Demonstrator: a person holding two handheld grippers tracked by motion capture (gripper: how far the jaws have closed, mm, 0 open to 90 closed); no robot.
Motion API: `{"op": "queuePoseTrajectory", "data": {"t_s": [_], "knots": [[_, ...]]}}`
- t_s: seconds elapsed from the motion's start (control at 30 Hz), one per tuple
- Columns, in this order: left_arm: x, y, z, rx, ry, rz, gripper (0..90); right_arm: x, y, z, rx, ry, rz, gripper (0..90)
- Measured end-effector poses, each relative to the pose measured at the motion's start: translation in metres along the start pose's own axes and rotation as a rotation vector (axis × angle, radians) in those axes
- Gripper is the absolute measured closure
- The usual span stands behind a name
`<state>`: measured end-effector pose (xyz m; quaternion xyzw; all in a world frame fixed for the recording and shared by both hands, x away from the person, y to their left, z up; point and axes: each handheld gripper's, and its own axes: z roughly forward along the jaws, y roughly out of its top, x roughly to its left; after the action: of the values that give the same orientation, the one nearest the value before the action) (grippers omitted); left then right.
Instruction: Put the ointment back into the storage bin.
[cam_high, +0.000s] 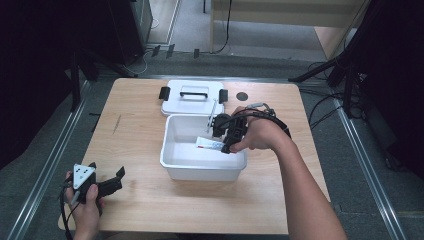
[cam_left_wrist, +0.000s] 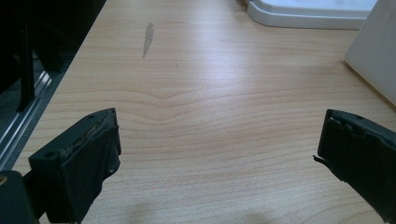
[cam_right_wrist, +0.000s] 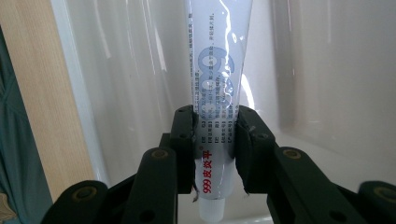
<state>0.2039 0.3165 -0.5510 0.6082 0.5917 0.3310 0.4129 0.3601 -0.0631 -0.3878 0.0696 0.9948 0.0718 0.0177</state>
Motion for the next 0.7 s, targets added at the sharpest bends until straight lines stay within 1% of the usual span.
{"op": "queuePoseTrajectory", "data": {"t_s": [0.13,0.17,0.23,0.27,0.37,0.43,0.5,0.53,0.57,0.6,0.7], "knots": [[0.0,0.0,0.0,-0.001,0.0,-0.001,0.2,0.0,0.0,0.004,0.005,0.005,0.001,72.1],[0.0,0.0,0.0,-0.002,0.0,-0.001,0.2,0.0,0.0,0.008,0.0,0.008,-0.009,72.1],[0.0,0.0,0.0,-0.002,-0.001,-0.003,0.2,0.0,0.0,0.009,0.004,0.013,0.0,72.1],[0.0,0.0,0.0,-0.002,0.0,-0.002,0.2,-0.001,0.0,0.011,0.004,0.014,-0.007,72.1],[0.0,0.0,0.0,-0.003,-0.002,-0.006,0.2,-0.002,-0.001,0.017,0.006,0.019,-0.008,72.1],[0.0,0.0,0.0,-0.002,-0.002,-0.006,0.2,-0.002,-0.001,0.022,0.011,0.025,-0.002,72.1],[0.0,0.0,0.0,-0.001,-0.003,-0.005,0.2,-0.001,-0.001,0.024,0.017,0.03,0.004,72.0],[0.0,0.0,0.0,-0.002,-0.003,-0.006,0.2,-0.002,-0.001,0.026,0.013,0.031,-0.006,72.0],[0.0,0.0,0.0,-0.002,-0.003,-0.005,0.2,-0.001,-0.001,0.027,0.023,0.033,0.007,72.1],[0.0,0.0,0.0,-0.001,-0.002,-0.005,0.2,-0.002,-0.001,0.03,0.021,0.035,-0.001,72.0],[0.0,0.0,0.0,-0.001,-0.003,-0.004,0.2,-0.001,-0.001,0.033,0.027,0.032,0.006,72.0]]}}
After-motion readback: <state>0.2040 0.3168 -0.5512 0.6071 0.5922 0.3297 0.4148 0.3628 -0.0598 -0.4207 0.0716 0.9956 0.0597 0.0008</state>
